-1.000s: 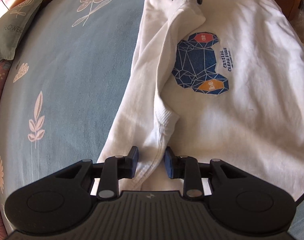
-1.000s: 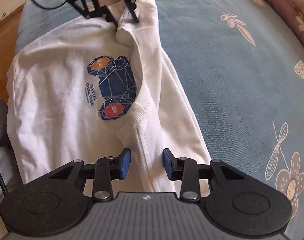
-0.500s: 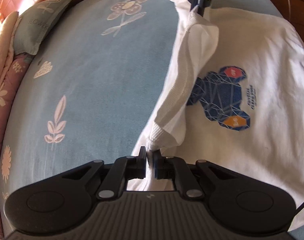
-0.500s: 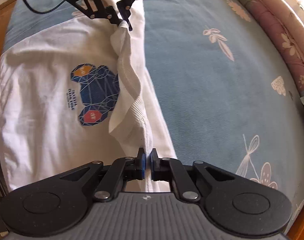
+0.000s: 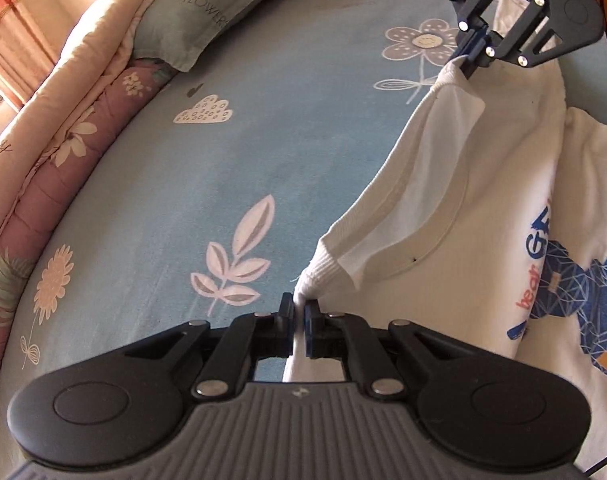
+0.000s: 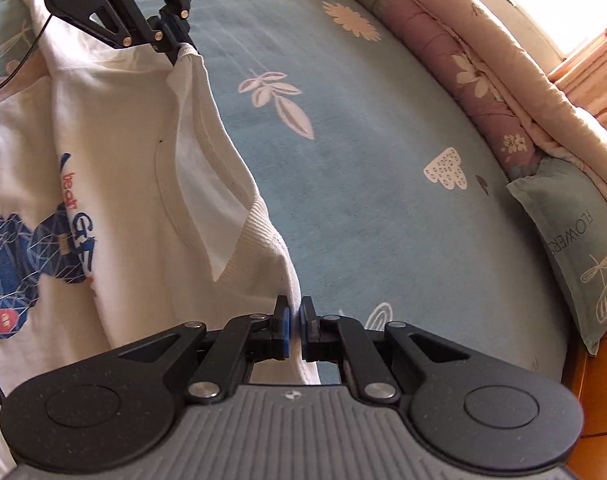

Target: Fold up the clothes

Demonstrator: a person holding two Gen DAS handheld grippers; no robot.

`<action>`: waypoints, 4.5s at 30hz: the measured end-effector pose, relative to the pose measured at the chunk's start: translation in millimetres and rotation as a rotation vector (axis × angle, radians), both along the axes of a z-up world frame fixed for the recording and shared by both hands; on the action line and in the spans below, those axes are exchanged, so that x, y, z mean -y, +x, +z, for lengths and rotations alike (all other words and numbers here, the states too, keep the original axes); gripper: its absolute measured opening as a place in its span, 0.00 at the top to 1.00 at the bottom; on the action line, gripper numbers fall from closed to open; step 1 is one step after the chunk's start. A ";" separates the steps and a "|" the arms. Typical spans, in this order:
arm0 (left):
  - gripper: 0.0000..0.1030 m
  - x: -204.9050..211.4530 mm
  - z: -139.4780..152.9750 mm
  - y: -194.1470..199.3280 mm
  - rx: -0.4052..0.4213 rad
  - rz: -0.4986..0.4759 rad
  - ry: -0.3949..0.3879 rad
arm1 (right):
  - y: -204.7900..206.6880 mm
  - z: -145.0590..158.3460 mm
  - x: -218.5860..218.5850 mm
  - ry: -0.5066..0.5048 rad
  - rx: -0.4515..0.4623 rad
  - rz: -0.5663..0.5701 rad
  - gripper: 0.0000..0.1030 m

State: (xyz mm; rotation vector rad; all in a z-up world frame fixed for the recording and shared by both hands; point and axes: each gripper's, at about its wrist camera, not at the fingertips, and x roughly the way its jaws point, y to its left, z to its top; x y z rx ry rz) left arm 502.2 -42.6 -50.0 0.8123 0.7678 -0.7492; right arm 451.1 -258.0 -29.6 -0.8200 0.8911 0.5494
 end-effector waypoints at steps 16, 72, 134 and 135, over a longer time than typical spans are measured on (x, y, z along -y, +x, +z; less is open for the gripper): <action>0.94 -5.3 -39.4 65.1 -0.078 0.168 0.005 | 115.5 -27.3 1.6 0.083 0.066 -0.221 0.96; 0.61 -68.4 -32.3 -245.2 -0.499 0.214 -0.043 | -213.5 -51.7 -2.6 0.171 -0.394 -0.161 0.41; 0.38 2.9 -27.9 -75.5 -0.373 0.424 -0.354 | -116.2 -20.5 172.2 0.696 -0.113 -1.162 0.26; 0.37 8.4 -26.2 -72.4 -0.371 0.424 -0.365 | -117.4 -19.9 190.6 0.713 -0.076 -1.225 0.26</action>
